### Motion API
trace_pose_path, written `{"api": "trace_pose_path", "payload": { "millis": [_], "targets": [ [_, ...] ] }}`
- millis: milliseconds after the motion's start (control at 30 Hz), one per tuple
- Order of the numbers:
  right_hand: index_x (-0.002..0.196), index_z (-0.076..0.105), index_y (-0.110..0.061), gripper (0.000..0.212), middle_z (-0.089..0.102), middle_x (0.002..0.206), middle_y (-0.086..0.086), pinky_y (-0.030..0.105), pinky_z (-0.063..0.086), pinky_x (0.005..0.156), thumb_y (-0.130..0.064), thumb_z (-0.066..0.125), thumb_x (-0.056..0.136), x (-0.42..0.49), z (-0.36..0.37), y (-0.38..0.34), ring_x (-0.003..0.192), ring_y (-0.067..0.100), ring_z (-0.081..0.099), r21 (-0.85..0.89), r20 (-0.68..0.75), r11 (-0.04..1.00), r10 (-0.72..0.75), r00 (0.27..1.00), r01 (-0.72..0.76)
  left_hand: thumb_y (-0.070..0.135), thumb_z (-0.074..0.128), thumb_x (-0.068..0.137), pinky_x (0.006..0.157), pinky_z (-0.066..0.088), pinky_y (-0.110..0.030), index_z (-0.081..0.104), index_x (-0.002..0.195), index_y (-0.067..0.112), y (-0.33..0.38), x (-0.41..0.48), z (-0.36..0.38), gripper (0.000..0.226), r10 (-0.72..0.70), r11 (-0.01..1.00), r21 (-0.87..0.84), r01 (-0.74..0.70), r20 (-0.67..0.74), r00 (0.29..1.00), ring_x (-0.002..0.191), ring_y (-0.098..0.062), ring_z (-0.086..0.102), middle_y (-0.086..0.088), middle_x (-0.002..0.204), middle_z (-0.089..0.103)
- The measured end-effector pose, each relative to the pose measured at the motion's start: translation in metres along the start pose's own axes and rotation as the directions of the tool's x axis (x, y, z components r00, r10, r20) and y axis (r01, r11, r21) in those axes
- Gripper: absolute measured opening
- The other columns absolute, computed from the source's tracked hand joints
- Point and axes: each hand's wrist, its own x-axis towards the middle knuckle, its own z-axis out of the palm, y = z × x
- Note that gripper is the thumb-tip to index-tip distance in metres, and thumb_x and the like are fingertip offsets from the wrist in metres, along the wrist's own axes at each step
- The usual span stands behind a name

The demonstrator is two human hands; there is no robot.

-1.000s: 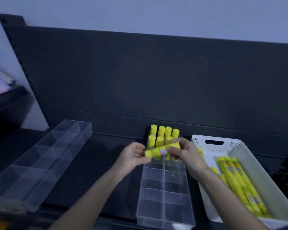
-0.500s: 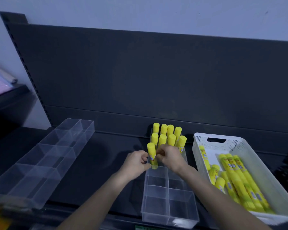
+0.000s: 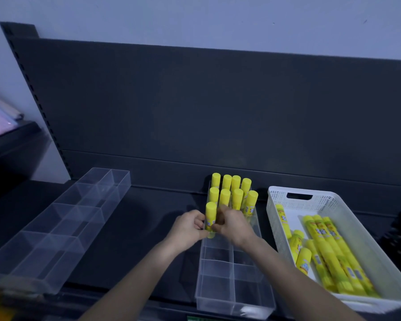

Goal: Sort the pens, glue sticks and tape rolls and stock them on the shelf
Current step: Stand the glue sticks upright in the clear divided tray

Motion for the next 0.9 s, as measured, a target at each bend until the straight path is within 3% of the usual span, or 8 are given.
{"api": "trace_pose_path", "payload": {
  "millis": [233,333,400,533,633,700,800,900],
  "targets": [
    [0.111,0.055,-0.007,0.034,0.067,0.110,0.008,0.022,0.046,0.083,-0.014,0.067,0.081,-0.009,-0.015,0.004,0.103,0.022,0.062,0.133,-0.008,0.991,0.010,1.000,-0.009,0.016,0.076,0.072,0.079,0.046,-0.024,0.058,0.113,0.008,0.005,-0.001,-0.004,0.046,-0.035,0.994,0.097,0.044,-0.094,0.995,0.087,-0.017,0.057,-0.001,0.092,0.057],
    [0.111,0.057,-0.006,0.030,0.066,0.110,0.004,0.008,0.036,0.074,-0.012,0.066,0.083,-0.030,-0.043,0.020,0.101,0.014,0.061,0.182,-0.125,0.983,0.015,0.992,0.008,0.014,0.073,0.074,0.078,0.043,-0.026,0.060,0.106,0.006,0.019,-0.005,-0.003,0.035,0.111,0.979,0.195,-0.060,-0.267,0.957,0.083,-0.018,0.053,0.000,0.086,0.053],
    [0.106,0.060,-0.004,0.025,0.068,0.105,0.006,0.002,0.035,0.068,-0.011,0.066,0.082,-0.049,-0.064,0.042,0.092,0.012,0.061,0.213,-0.214,0.977,0.058,0.975,-0.011,0.010,0.069,0.078,0.071,0.037,-0.021,0.062,0.100,0.006,0.041,-0.011,0.008,0.023,0.207,0.967,0.203,-0.153,-0.275,0.939,0.075,-0.013,0.050,0.003,0.081,0.051],
    [0.104,0.063,-0.003,0.022,0.068,0.106,0.009,0.018,0.037,0.072,-0.013,0.062,0.085,-0.088,-0.104,0.103,0.097,0.022,0.063,0.171,-0.317,0.963,0.253,0.914,-0.207,0.008,0.058,0.086,0.068,0.036,-0.013,0.065,0.101,0.006,0.091,-0.015,0.056,0.017,0.328,0.936,0.170,-0.308,-0.099,0.940,0.073,-0.006,0.052,-0.002,0.087,0.062],
    [0.118,0.059,-0.005,0.031,0.063,0.120,0.011,0.027,0.042,0.082,-0.015,0.055,0.089,-0.113,-0.120,0.141,0.106,0.027,0.060,0.039,-0.214,0.920,0.390,0.896,-0.391,0.009,0.052,0.089,0.079,0.042,-0.019,0.066,0.106,0.004,0.120,-0.011,0.103,0.022,0.353,0.912,0.196,-0.360,0.069,0.933,0.092,-0.018,0.062,-0.009,0.103,0.069],
    [0.113,0.061,-0.011,0.027,0.062,0.121,0.011,0.028,0.043,0.080,-0.018,0.052,0.089,-0.122,-0.122,0.156,0.108,0.026,0.059,-0.070,-0.094,0.884,0.456,0.885,-0.463,0.014,0.049,0.091,0.087,0.046,-0.030,0.062,0.111,0.002,0.134,-0.007,0.130,0.027,0.316,0.874,0.313,-0.372,0.216,0.924,0.106,-0.028,0.060,-0.014,0.113,0.065],
    [0.072,0.054,-0.016,0.019,0.065,0.109,0.015,0.026,0.035,0.067,-0.024,0.049,0.088,-0.126,-0.119,0.165,0.097,0.028,0.059,-0.223,0.008,0.851,0.489,0.872,-0.476,0.013,0.051,0.089,0.081,0.045,-0.035,0.057,0.110,0.001,0.149,-0.005,0.160,0.024,0.142,0.686,0.604,-0.405,0.435,0.889,0.110,-0.035,0.055,-0.018,0.119,0.056],
    [0.061,0.043,-0.015,0.036,0.064,0.092,0.013,0.026,0.033,0.061,-0.033,0.047,0.092,-0.119,-0.111,0.167,0.079,0.024,0.049,-0.200,0.050,0.864,0.480,0.876,-0.462,0.010,0.056,0.088,0.079,0.048,-0.037,0.059,0.112,0.000,0.154,-0.002,0.184,0.026,-0.025,0.488,0.762,-0.426,0.499,0.866,0.110,-0.032,0.057,-0.015,0.123,0.055]
  ]
}}
